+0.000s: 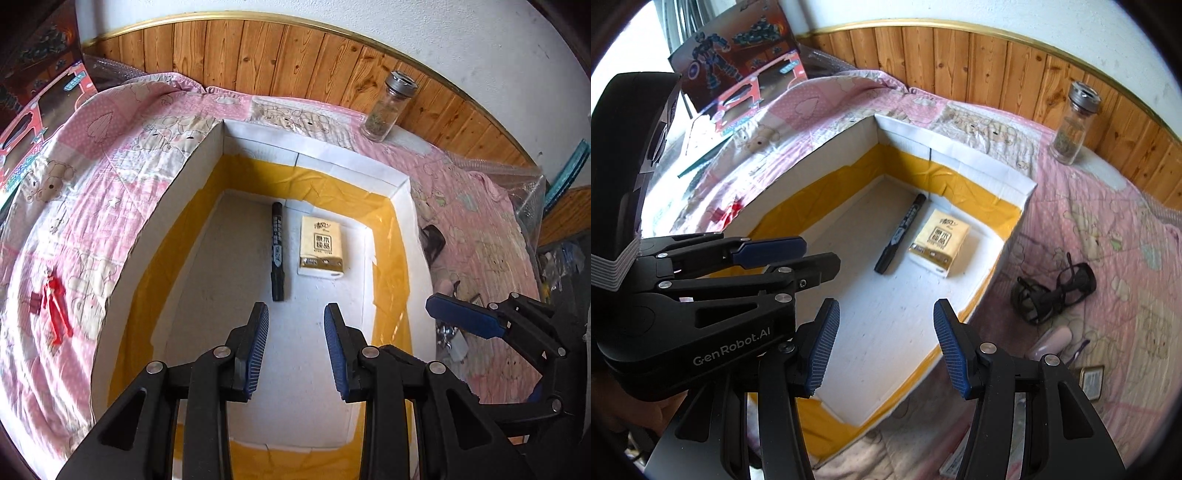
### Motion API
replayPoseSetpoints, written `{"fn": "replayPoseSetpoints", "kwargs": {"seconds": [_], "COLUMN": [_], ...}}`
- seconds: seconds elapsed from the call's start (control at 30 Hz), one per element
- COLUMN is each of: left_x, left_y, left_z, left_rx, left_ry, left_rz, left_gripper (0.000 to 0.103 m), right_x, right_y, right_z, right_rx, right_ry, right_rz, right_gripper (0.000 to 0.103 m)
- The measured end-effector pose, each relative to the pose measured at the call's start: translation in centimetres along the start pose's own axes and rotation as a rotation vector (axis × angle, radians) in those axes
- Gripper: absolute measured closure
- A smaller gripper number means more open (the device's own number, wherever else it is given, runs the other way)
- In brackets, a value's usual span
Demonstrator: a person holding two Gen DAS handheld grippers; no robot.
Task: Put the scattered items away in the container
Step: 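Move both open tools back toward the remaining scattered items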
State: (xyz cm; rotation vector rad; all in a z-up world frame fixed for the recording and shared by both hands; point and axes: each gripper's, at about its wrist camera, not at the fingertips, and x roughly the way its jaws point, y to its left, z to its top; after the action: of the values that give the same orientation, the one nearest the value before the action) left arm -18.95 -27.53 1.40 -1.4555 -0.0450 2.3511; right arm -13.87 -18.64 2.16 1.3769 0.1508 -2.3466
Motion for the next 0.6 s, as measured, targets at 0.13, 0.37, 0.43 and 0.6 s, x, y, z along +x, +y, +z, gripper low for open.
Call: {"fn": "replayPoseSetpoints", "kwargs": {"seconds": [0.13, 0.37, 0.43, 0.6], "left_x": [-0.9, -3.7, -4.2, -5.1], "left_y": [-0.8, -3.2, -3.7, -5.1], "left_z": [-1.0, -2.1, -2.4, -3.2], "left_rx": [0.022, 0.11, 0.122, 0.139], "left_ry": [-0.013, -0.082, -0.088, -0.094], "left_rz": [0.025, 0.085, 0.079, 0.06], "left_gripper": [0.07, 0.07, 0.07, 0.07], "right_x": [-0.7, -2.0, -2.4, -3.4], "right_y": [0.0, 0.0, 0.0, -0.1], "right_z": [-1.0, -2.3, -2.7, -3.6], "right_rx": [0.006, 0.027, 0.034, 0.049], "right_ry": [-0.003, -0.021, -0.025, -0.037], "right_rz": [0.009, 0.023, 0.031, 0.042], "right_gripper": [0.046, 0.046, 0.046, 0.046]}}
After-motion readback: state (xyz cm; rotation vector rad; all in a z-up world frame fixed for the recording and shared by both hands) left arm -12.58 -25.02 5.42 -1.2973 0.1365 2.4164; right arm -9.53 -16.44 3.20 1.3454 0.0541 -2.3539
